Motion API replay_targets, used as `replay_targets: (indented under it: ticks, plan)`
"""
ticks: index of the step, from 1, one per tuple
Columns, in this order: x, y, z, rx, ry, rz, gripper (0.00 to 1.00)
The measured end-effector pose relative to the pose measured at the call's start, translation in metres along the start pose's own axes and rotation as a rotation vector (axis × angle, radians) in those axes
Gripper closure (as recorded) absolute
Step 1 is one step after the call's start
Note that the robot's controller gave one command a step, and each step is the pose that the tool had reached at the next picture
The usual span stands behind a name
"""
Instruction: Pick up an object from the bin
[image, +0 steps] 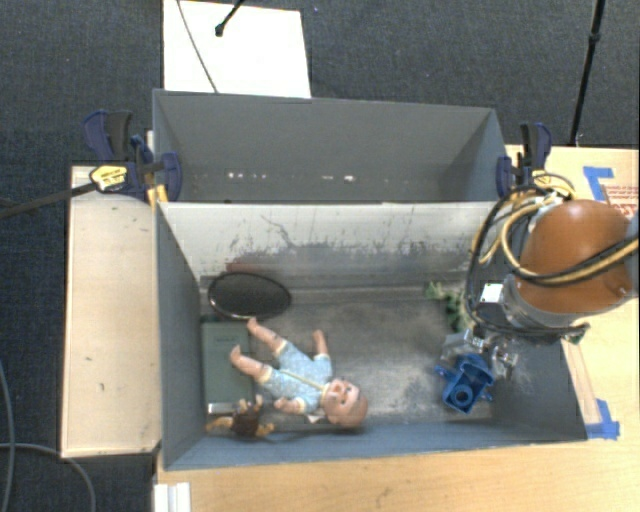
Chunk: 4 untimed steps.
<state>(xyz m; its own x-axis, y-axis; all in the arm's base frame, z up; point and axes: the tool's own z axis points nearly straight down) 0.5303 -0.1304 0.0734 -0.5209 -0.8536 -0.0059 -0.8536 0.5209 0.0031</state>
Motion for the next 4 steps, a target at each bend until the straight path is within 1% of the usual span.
replay_targets:
  ticks: [2, 3, 4]
  plan:
    - [0.000, 0.000, -0.018, 0.001, 0.004, 0.002, 1.00]
    - [0.000, 0.001, -0.036, 0.000, 0.005, 0.004, 1.00]
    - [-0.001, -0.001, -0.047, 0.006, 0.003, 0.004, 1.00]
